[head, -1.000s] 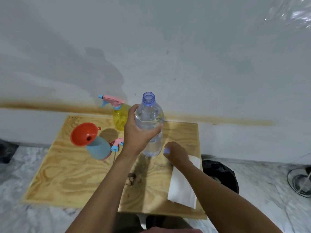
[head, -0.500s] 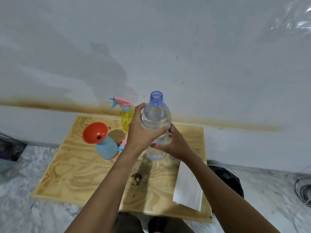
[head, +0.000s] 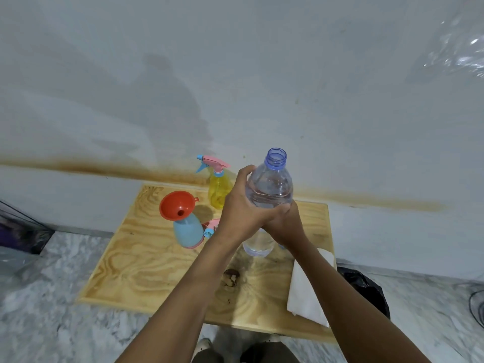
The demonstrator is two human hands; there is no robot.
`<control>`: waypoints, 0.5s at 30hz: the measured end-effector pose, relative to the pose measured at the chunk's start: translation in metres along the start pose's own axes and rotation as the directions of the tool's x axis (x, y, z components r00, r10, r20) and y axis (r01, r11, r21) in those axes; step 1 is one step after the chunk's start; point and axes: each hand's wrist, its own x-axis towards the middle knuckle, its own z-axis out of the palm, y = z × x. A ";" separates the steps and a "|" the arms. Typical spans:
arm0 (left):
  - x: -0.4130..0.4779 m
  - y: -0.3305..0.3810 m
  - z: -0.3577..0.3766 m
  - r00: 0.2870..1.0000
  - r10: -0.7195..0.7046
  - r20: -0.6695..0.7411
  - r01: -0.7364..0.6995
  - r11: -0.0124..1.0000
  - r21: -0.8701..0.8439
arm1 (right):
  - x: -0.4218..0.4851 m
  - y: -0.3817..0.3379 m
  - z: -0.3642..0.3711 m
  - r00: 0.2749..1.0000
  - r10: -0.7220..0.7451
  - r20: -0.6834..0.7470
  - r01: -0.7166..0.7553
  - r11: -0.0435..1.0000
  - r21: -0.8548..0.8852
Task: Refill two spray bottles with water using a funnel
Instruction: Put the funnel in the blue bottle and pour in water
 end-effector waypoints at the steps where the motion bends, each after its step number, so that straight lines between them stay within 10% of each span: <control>1: -0.003 0.002 -0.003 1.000 -0.001 0.008 0.001 1.000 0.003 | -0.002 -0.004 0.003 1.000 0.003 -0.013 -0.003 1.000 0.022; 9: -0.006 0.003 -0.083 0.956 -0.031 0.293 0.015 0.998 0.055 | -0.018 -0.035 0.020 1.000 -0.008 0.002 0.008 0.992 0.126; 15: -0.005 -0.064 -0.167 0.990 0.037 -0.137 -0.004 0.972 0.235 | -0.025 -0.045 0.032 0.991 0.072 0.116 -0.075 0.997 0.027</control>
